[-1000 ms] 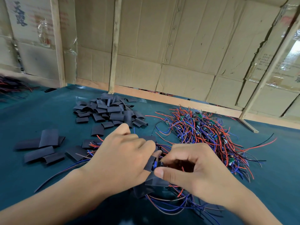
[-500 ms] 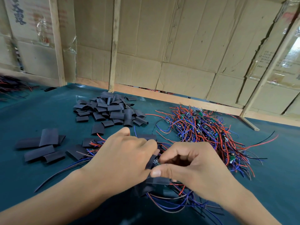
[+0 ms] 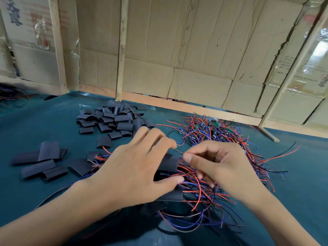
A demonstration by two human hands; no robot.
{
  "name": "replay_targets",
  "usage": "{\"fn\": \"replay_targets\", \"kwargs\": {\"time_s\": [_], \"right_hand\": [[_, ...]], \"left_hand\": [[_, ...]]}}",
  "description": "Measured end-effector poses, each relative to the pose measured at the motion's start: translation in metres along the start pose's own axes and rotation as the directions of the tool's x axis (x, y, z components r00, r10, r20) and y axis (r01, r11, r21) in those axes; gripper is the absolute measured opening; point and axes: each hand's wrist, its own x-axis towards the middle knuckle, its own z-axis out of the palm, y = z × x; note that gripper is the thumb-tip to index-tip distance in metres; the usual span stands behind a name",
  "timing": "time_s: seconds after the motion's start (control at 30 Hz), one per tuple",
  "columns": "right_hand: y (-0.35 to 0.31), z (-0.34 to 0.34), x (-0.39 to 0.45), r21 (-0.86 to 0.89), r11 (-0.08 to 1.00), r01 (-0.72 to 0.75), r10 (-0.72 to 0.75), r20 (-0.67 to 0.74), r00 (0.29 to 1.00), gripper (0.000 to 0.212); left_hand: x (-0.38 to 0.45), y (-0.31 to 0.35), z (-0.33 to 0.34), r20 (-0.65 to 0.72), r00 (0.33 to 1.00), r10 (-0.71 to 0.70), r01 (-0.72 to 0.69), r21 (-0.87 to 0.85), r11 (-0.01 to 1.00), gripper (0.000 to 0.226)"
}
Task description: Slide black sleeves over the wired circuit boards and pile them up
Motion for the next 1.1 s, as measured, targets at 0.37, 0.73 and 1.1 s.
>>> {"fn": "replay_targets", "kwargs": {"time_s": [0.37,0.73,1.1], "right_hand": [[0.049,-0.042,0.017,-0.487,0.868,0.094,-0.286,-0.337,0.897,0.012],[0.125,-0.073,0.034,-0.815,0.418,-0.402,0.086,-0.405,0.91,0.035],[0.113,-0.069,0.071,-0.884,0.341,-0.32,0.078,-0.313,0.947,0.035]], "left_hand": [[0.004,-0.065,-0.009,0.025,0.985,-0.171,0.169,-0.354,0.92,0.059],[-0.04,-0.234,0.003,0.25,0.299,-0.921,0.802,0.457,0.384,0.042],[-0.026,-0.18,-0.013,0.327,0.263,-0.908,0.62,0.664,0.419,0.083]]}}
